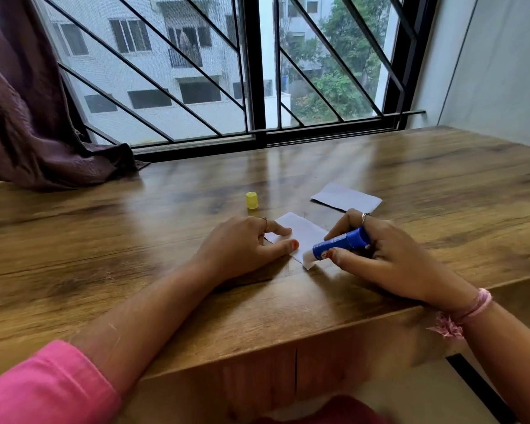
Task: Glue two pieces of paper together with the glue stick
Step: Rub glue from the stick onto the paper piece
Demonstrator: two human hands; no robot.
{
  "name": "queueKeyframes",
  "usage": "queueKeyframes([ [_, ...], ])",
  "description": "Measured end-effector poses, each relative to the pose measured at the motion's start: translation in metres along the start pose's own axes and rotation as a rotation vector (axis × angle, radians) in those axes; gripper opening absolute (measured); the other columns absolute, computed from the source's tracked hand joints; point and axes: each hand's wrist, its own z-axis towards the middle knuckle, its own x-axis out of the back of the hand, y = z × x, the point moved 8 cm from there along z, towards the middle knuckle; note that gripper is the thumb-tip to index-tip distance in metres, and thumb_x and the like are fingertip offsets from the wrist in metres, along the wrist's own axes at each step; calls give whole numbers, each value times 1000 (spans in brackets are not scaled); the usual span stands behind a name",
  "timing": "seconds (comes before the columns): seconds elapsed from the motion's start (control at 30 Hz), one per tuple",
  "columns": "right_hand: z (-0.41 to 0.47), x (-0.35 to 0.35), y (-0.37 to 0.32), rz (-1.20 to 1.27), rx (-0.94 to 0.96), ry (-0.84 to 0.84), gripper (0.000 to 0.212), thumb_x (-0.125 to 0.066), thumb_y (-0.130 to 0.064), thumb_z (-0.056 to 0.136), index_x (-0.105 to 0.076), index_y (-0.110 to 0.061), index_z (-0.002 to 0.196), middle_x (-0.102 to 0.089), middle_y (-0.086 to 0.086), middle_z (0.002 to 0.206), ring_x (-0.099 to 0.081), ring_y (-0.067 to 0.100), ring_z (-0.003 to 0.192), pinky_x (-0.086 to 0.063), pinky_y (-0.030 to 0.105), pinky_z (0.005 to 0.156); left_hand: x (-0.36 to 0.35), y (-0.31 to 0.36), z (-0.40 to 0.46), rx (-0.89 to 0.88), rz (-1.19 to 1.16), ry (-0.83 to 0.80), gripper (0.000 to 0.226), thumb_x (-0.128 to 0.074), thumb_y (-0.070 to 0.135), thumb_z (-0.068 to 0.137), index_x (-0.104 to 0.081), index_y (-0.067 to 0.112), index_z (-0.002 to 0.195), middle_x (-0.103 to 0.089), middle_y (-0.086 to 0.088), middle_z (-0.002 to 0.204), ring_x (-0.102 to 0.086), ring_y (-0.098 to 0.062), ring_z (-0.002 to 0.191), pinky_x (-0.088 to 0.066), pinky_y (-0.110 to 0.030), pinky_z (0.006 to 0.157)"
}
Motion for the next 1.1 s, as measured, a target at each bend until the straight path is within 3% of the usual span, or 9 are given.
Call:
queueKeyframes([
  [0.27, 1, 2, 2, -16, 14, 12, 29, -56, -50, 71, -59, -27, 87, -58, 1, 61, -48, 6, 49, -35, 12, 48, 0, 3, 0, -10, 6, -7, 37, -59, 57, 83, -68, 37, 113, -35, 13, 47, -37, -3, 46, -24, -22, 48],
  [0.67, -1, 5, 1, 7, 8, 39, 25, -59, -44, 70, -60, -23, 84, -54, 1, 55, -44, 4, 44, -32, 9, 45, 1, 2, -1, -1, 2, -4, 37, -60, 58, 83, -68, 37, 113, -34, 13, 46, -35, -3, 45, -24, -22, 48],
  [0.8, 0, 7, 3, -34, -25, 71, 18, -62, -32, 72, -60, -18, 84, -53, -1, 54, -43, 4, 42, -32, 9, 44, 0, 1, 0, 9, 5, -2, 36, -60, 58, 83, -68, 39, 112, -35, 11, 47, -36, -4, 46, -24, -22, 48],
  [0.93, -1, 9, 4, -41, -32, 97, 27, -59, -43, 67, -61, -20, 81, -58, 5, 55, -44, 5, 44, -33, 11, 46, 0, -1, -1, 18, -2, 10, 35, -60, 59, 81, -69, 40, 110, -35, 12, 44, -37, -3, 45, -23, -20, 48],
  [1.1, 0, 8, 4, -60, -35, 84, 27, -59, -42, 68, -60, -20, 82, -58, 3, 55, -45, 4, 44, -34, 9, 46, 1, -1, 0, 11, 0, 15, 36, -61, 58, 81, -69, 39, 110, -35, 12, 42, -39, -2, 43, -23, -19, 47],
])
